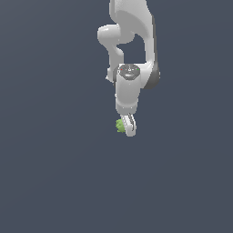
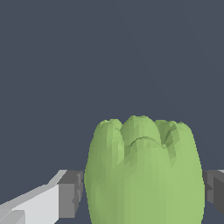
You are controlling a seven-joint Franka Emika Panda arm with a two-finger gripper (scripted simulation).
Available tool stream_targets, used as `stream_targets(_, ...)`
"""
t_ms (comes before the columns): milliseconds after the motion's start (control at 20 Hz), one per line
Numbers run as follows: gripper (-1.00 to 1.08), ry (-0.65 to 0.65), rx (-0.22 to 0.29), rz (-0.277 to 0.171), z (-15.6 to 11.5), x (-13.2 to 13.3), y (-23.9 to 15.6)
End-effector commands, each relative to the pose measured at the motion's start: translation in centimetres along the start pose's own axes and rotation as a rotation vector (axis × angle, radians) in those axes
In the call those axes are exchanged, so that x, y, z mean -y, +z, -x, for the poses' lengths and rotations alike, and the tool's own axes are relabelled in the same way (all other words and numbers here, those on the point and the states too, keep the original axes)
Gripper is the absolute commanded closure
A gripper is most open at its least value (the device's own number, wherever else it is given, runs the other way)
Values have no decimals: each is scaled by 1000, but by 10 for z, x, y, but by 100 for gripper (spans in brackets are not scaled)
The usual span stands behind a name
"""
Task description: Pick up the object and move it to a goal position.
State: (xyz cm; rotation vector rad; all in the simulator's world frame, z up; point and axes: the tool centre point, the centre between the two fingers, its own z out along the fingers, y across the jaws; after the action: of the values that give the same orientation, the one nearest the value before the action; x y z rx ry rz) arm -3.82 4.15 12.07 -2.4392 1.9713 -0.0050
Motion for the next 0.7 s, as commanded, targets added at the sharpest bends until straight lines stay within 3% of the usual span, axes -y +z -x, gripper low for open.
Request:
stream_targets(0, 108, 1, 0, 0, -4, -2, -24)
stream_targets(650, 108, 2, -2, 3, -28, -14, -171)
